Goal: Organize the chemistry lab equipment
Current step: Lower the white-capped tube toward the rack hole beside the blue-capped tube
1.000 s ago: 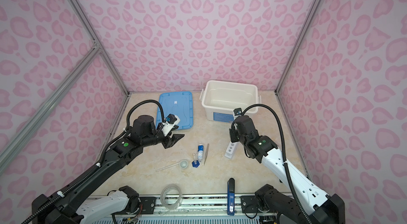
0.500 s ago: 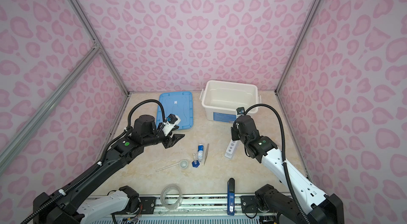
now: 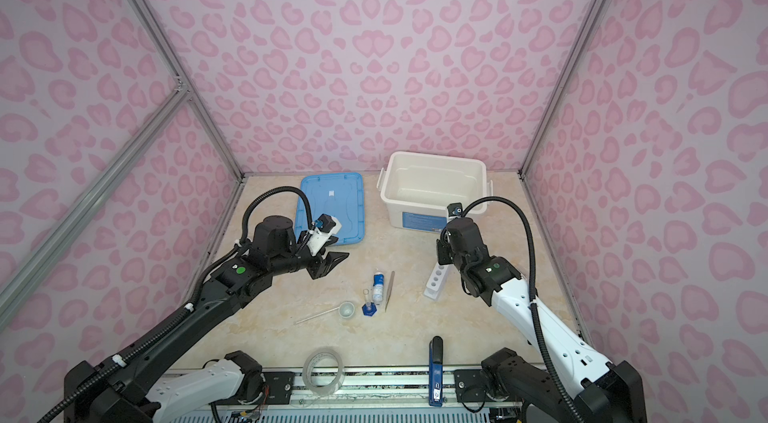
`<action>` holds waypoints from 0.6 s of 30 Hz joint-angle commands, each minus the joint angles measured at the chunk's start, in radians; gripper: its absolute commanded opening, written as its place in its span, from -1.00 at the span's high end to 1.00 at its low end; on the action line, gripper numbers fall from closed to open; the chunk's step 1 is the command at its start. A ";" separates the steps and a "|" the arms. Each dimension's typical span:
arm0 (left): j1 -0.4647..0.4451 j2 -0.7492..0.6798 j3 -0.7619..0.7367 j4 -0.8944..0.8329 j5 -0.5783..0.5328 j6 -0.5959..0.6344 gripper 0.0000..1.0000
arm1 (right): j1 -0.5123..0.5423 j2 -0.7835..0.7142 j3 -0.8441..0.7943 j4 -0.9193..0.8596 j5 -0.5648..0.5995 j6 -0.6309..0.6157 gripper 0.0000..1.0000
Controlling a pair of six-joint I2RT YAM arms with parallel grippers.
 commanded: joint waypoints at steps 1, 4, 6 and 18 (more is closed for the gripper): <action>0.001 -0.002 0.014 0.014 0.005 0.007 -0.15 | -0.003 0.008 -0.007 0.024 0.001 0.006 0.88; 0.001 0.002 0.014 0.011 0.010 0.007 -0.14 | -0.003 0.014 -0.013 0.035 -0.002 0.009 0.87; 0.002 0.002 0.014 0.009 0.009 0.006 -0.14 | -0.004 0.018 -0.018 0.041 -0.003 0.011 0.87; 0.002 0.000 0.008 0.009 0.002 0.008 -0.13 | -0.003 0.031 -0.033 0.057 0.005 0.012 0.87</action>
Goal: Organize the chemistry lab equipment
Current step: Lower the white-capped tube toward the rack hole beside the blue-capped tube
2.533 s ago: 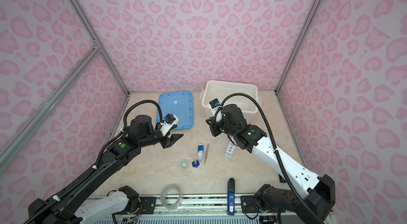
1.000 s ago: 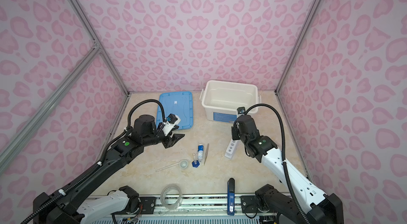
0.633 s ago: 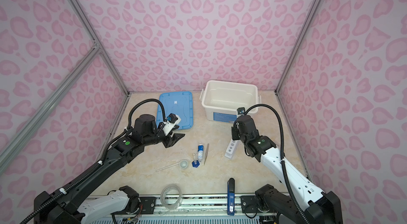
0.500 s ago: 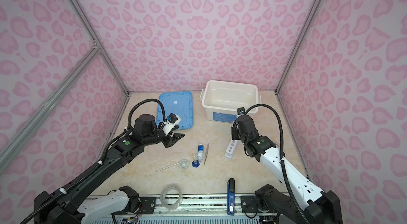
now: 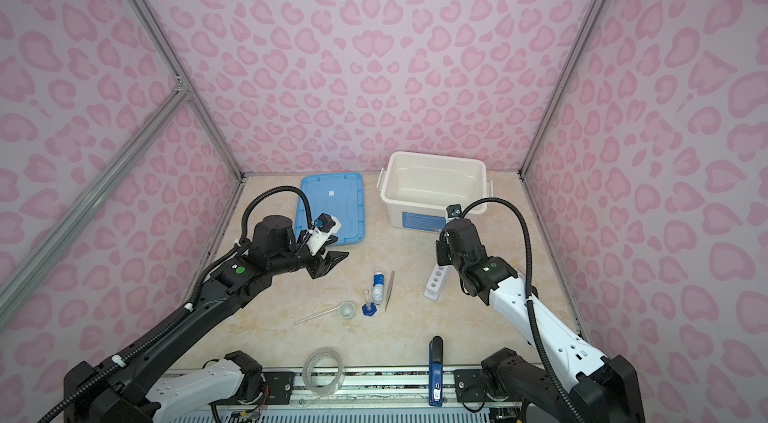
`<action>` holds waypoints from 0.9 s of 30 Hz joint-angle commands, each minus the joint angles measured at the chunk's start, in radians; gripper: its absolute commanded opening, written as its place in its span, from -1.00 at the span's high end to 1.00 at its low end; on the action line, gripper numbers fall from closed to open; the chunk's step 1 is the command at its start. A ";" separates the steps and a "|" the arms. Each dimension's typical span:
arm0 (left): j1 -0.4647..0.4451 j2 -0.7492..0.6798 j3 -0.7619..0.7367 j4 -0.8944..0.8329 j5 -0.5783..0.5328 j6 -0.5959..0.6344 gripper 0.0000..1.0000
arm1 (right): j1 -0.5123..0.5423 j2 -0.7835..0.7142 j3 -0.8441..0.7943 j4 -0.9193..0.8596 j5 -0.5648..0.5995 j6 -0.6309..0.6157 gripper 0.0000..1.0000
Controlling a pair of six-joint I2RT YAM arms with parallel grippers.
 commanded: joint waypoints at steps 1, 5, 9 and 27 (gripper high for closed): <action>0.001 0.000 0.005 0.009 0.003 0.008 -0.13 | 0.001 0.009 -0.014 0.036 0.006 0.005 0.87; 0.001 0.002 0.003 0.003 0.004 0.012 -0.13 | 0.000 0.021 -0.024 0.050 0.010 0.009 0.88; 0.001 0.005 0.005 0.003 0.004 0.012 -0.13 | -0.001 0.033 -0.033 0.062 0.011 0.011 0.87; 0.002 0.026 0.017 -0.009 0.005 0.017 -0.11 | -0.002 0.041 -0.058 0.083 0.011 0.019 0.85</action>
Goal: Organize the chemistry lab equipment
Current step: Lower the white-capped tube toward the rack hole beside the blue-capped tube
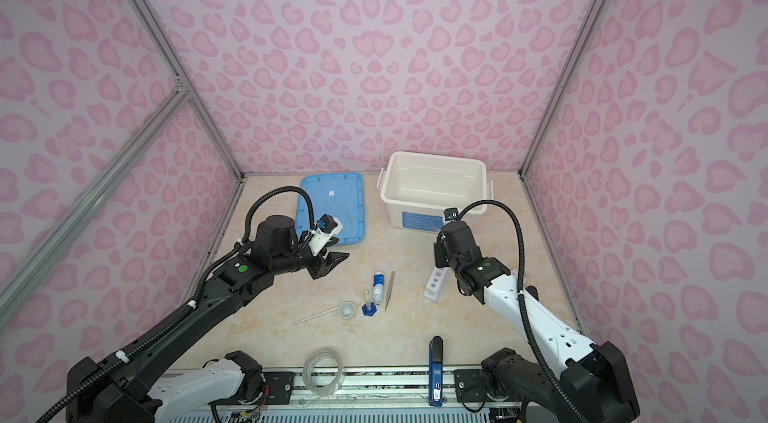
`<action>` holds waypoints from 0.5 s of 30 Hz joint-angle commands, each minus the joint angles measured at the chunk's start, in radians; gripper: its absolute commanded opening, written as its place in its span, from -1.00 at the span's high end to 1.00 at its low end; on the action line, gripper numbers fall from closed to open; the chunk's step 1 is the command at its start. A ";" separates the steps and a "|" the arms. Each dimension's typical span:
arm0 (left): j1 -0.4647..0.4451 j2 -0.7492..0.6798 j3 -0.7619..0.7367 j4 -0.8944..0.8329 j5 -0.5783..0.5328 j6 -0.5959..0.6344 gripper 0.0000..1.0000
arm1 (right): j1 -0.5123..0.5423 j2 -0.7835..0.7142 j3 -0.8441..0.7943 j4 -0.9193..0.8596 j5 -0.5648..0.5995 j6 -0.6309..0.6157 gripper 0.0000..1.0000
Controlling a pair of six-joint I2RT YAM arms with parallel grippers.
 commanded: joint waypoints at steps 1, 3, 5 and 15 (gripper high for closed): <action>0.002 0.009 0.018 -0.006 0.010 0.003 -0.11 | 0.000 -0.005 -0.013 0.021 0.005 0.016 0.85; 0.002 0.013 0.019 -0.007 0.012 0.003 -0.11 | 0.000 -0.010 -0.020 0.025 0.005 0.021 0.85; 0.002 0.014 0.022 -0.006 0.014 0.003 -0.11 | -0.001 -0.013 -0.027 0.026 0.005 0.023 0.84; 0.005 0.017 0.032 -0.012 0.017 0.004 -0.11 | -0.003 -0.006 -0.042 0.039 0.003 0.022 0.82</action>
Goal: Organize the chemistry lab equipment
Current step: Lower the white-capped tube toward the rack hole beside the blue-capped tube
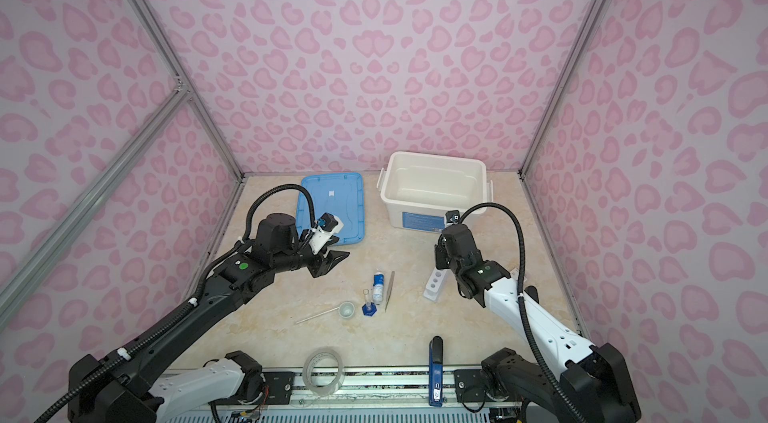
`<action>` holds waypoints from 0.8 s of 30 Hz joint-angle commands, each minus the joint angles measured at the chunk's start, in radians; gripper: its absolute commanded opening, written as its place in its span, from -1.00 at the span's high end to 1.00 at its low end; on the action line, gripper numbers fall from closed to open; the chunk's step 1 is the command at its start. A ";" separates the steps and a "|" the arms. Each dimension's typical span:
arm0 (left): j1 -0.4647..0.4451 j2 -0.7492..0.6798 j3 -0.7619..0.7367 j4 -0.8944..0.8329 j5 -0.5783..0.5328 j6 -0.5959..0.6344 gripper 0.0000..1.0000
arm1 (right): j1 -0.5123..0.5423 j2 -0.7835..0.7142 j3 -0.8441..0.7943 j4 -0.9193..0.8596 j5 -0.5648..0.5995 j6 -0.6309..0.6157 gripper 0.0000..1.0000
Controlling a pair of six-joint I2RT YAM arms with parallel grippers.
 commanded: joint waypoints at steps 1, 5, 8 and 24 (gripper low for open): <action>0.001 0.002 0.013 0.002 0.012 0.000 -0.11 | 0.001 0.005 -0.007 0.003 0.002 0.003 0.82; 0.001 0.004 0.018 -0.003 0.011 0.002 -0.11 | -0.001 0.004 -0.012 0.008 0.000 0.005 0.80; 0.001 0.004 0.016 -0.007 0.012 0.002 -0.12 | 0.000 0.003 -0.017 0.018 -0.003 0.008 0.79; 0.003 -0.026 0.003 -0.017 0.022 0.005 -0.12 | 0.000 -0.015 -0.025 0.014 -0.008 0.015 0.74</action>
